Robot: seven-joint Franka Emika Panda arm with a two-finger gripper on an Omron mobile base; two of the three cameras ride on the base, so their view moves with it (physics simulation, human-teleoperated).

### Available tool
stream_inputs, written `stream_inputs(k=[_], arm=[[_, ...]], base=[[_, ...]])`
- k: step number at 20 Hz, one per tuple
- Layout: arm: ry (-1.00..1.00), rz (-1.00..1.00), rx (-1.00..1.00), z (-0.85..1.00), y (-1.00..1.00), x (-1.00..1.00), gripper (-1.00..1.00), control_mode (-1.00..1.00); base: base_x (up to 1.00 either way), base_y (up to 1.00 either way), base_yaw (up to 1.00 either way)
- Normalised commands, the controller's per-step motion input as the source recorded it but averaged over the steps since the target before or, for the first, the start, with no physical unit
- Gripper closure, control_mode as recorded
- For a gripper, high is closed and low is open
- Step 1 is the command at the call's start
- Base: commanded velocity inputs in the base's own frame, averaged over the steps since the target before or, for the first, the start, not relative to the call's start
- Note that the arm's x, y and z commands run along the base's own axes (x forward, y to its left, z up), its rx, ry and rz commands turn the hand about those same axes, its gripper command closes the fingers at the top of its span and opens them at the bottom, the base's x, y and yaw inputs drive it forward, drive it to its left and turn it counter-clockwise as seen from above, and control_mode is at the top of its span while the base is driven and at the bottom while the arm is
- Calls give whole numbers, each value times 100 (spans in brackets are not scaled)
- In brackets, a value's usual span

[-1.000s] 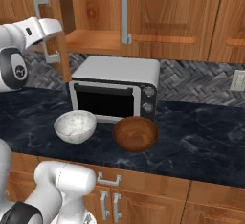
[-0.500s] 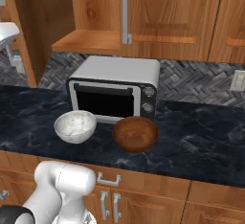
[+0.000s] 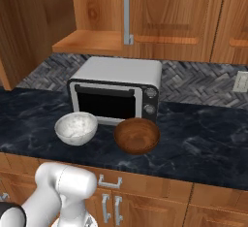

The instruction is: Open the cabinet. Pick the bowls from the counter and place them in the cabinet. Then close the cabinet.

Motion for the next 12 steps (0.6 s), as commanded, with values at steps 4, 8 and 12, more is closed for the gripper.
stream_inputs(k=[4,8,12], arm=[[0,-4,0,0,37,-20,-100,-100],[0,-3,0,8,21,-61,-100,-100],[0,-1,-2,0,46,-86,-100,-100]], base=[[0,0,0],[0,0,0],[0,0,0]])
